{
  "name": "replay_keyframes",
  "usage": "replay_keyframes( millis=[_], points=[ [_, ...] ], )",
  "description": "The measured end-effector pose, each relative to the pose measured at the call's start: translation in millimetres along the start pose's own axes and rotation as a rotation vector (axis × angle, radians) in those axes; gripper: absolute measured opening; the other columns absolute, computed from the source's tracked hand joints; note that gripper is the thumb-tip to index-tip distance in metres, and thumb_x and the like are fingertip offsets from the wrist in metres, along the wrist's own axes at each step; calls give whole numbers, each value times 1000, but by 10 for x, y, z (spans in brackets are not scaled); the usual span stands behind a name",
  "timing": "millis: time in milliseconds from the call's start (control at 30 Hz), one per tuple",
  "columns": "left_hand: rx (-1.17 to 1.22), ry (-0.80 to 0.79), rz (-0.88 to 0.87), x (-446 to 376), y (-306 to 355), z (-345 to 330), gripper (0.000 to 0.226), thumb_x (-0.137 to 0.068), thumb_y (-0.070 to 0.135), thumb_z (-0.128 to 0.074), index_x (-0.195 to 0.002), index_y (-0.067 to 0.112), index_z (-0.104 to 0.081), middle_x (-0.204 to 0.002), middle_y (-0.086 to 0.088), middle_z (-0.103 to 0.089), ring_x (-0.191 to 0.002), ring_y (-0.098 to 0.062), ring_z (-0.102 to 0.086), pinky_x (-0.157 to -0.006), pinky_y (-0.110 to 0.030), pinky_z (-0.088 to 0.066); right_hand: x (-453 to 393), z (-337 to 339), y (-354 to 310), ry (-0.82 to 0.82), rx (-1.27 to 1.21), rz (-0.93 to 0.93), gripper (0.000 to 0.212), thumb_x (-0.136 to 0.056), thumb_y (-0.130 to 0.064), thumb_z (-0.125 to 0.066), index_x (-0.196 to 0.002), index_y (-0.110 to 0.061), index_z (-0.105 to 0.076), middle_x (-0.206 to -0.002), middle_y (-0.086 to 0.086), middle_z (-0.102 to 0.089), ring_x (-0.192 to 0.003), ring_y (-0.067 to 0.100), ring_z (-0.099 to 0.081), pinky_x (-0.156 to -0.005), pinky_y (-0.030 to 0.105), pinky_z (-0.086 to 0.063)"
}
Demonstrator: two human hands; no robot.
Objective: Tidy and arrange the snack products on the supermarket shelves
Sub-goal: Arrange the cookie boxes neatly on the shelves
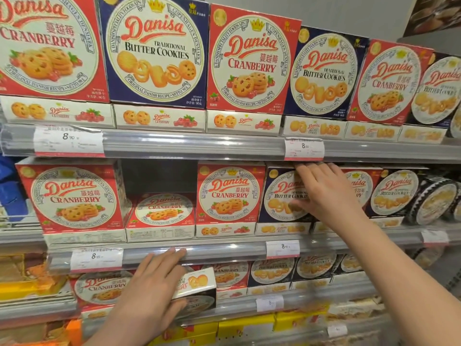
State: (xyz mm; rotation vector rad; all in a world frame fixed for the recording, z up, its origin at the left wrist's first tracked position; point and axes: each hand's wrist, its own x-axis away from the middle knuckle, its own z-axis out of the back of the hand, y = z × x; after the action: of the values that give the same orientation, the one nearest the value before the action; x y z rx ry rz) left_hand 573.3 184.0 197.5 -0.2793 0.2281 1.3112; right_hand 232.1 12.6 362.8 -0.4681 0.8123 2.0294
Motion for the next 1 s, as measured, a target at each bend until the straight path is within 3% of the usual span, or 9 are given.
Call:
replay_keyframes(
  millis=[233, 367, 500, 600, 700, 800, 867, 933, 1000],
  points=[
    [2, 55, -2, -21, -23, -56, 66, -47, 63, -88, -102, 34, -65, -131, 7, -60, -115, -21, -62, -95, -45, -52, -6, -72, 14, 16, -19, 1, 84, -65, -56, -87, -126, -7, -56, -115, 13, -67, -108, 36, -63, -99, 55, -47],
    [-14, 84, -9, -33, -24, -76, 67, -46, 63, -89, -101, 33, -66, -131, 7, -60, -117, -19, -57, -96, -44, -50, 153, -80, 163, 112, -21, 16, 72, -92, -60, -58, -135, -4, -50, -126, 16, -59, -121, 36, -54, -111, 58, -37],
    [-7, 132, -20, -35, -25, -103, 70, -43, 60, -91, -102, 30, -67, -129, 5, -61, -118, -18, -48, -107, -39, -44, 305, -140, 417, 43, -6, -138, 70, -96, -57, -43, -138, -1, -48, -132, 20, -58, -127, 38, -51, -118, 57, -30],
    [0, 158, -26, -39, -28, -120, 72, -43, 56, -93, -104, 27, -69, -129, 4, -61, -118, -19, -48, -105, -39, -31, 373, -128, 577, -37, -18, -227, 66, -96, -51, -53, -138, 0, -48, -134, 22, -58, -128, 41, -50, -116, 59, -31],
    [-14, 146, -19, -41, -26, -106, 72, -42, 57, -92, -104, 27, -70, -128, 4, -63, -118, -19, -48, -105, -39, -29, 426, -14, 631, -17, -72, -213, 65, -84, -33, -75, -135, -1, -51, -134, 23, -58, -127, 41, -51, -114, 60, -35],
    [-10, 123, -13, -36, -35, -108, 70, -43, 58, -92, -103, 28, -71, -128, 3, -63, -117, -20, -52, -106, -39, -29, 535, 142, 714, 14, -112, -216, 62, -73, -11, -85, -127, -6, -56, -125, 17, -65, -116, 39, -60, -112, 60, -36],
    [-9, 112, -16, -28, -42, -118, 69, -44, 58, -91, -102, 29, -70, -130, 3, -63, -117, -21, -55, -107, -39, -30, 640, 242, 800, 29, -95, -198, 59, -72, -3, -85, -124, -8, -59, -116, 14, -69, -107, 38, -64, -107, 62, -40],
    [-4, 99, -17, -17, -41, -110, 68, -45, 60, -90, -102, 30, -70, -130, 3, -62, -117, -21, -57, -111, -40, -38, 750, 328, 844, 26, -68, -154, 61, -69, 1, -87, -124, -5, -63, -112, 17, -69, -102, 41, -64, -86, 61, -53],
    [-3, 83, -11, -12, -32, -79, 68, -45, 60, -90, -102, 30, -69, -130, 3, -63, -116, -21, -58, -104, -43, -45, 850, 418, 821, -5, -43, -102, 64, -62, 1, -91, -122, -2, -67, -112, 15, -66, -100, 41, -62, -68, 55, -58]
  ],
)
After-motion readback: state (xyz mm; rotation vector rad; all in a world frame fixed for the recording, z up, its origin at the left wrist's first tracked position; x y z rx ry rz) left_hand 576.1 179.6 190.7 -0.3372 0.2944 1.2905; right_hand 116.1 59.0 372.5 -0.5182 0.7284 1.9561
